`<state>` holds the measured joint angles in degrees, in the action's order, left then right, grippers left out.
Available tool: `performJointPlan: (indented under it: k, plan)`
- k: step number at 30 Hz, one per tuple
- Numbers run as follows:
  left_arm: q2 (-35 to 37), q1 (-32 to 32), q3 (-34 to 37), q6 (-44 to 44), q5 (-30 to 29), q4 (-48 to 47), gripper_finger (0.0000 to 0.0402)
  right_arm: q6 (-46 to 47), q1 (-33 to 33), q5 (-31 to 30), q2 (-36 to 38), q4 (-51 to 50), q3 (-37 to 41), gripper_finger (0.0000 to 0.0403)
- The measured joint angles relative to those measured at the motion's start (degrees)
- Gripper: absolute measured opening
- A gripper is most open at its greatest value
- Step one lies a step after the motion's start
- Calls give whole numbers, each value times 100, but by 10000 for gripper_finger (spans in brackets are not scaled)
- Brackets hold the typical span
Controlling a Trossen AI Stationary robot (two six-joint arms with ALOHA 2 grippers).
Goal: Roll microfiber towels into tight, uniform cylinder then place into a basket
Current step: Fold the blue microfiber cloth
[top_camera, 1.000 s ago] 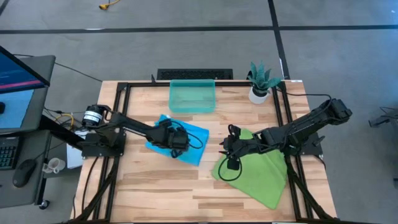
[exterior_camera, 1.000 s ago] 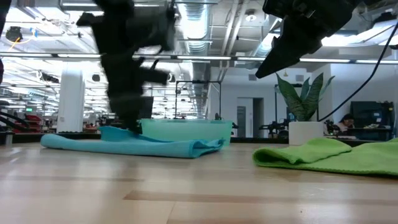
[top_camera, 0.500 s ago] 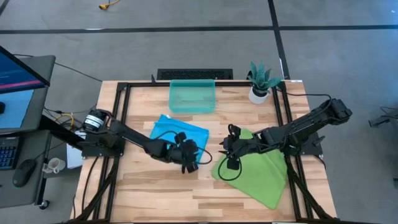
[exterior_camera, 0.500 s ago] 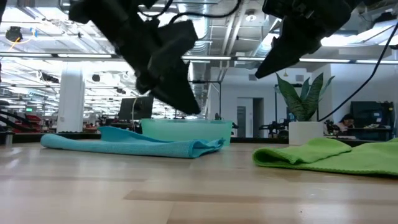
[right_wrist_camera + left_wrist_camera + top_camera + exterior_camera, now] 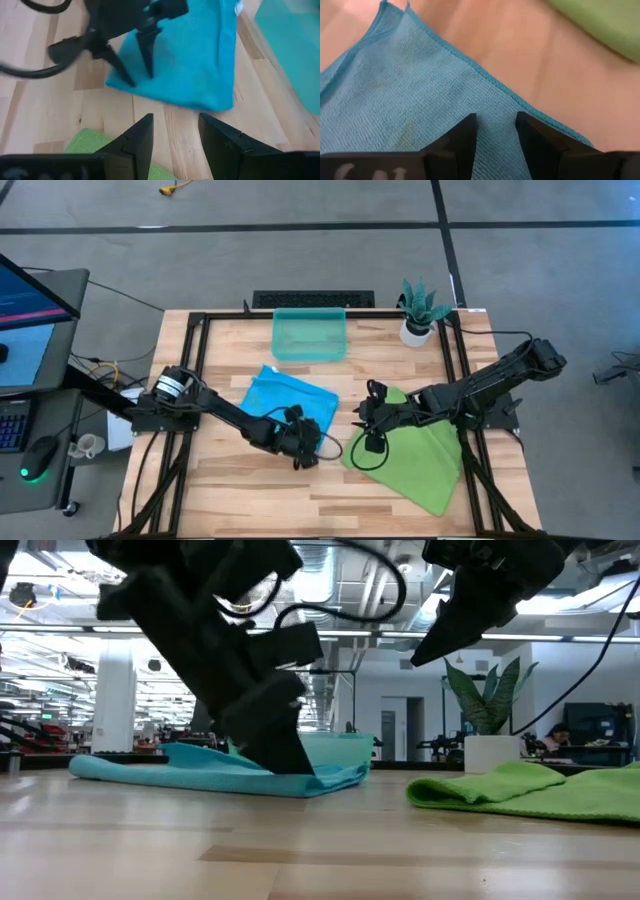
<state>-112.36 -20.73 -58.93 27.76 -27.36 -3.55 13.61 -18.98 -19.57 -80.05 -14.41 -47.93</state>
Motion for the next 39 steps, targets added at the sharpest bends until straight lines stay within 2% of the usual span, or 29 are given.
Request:
performJointPlan:
  k: [7, 10, 12, 16, 19, 22, 27, 30, 34, 39]
  plan:
    - [24, -501, -39, -1450, 1150, -201, 135, 0, 0, 0, 0, -6, -1, 178]
    - [38, -744, -270, -1647, 1363, -905, 135, 0, 0, 0, 0, -7, -1, 178]
    - [75, -871, -570, -1581, 1331, -1749, 135, 0, 0, 0, 0, -3, -1, 178]
    - [202, -1115, -1246, -1102, 968, -3779, 135, 0, 0, 0, 0, 19, -1, 178]
    - [413, -1314, -1788, -691, 248, -4790, 135, 0, 0, 0, 0, 35, -1, 178]
    - [507, -1496, -1982, -142, -600, -5801, 135, 0, 0, 0, 0, 35, -1, 178]
    - [686, -1533, -1747, 883, -2049, -6100, 135, 0, 0, 0, 0, 37, -1, 178]
    - [650, -1327, -1417, 1432, -2416, -6185, 135, 2, 0, 0, 0, 37, -1, 178]
    - [660, -880, -898, 2033, -2521, -6201, 135, 34, 0, 2, 0, 55, -1, 178]
    - [662, -93, -423, 2049, -2073, -5988, 135, 37, 0, 0, 0, 78, -1, 178]
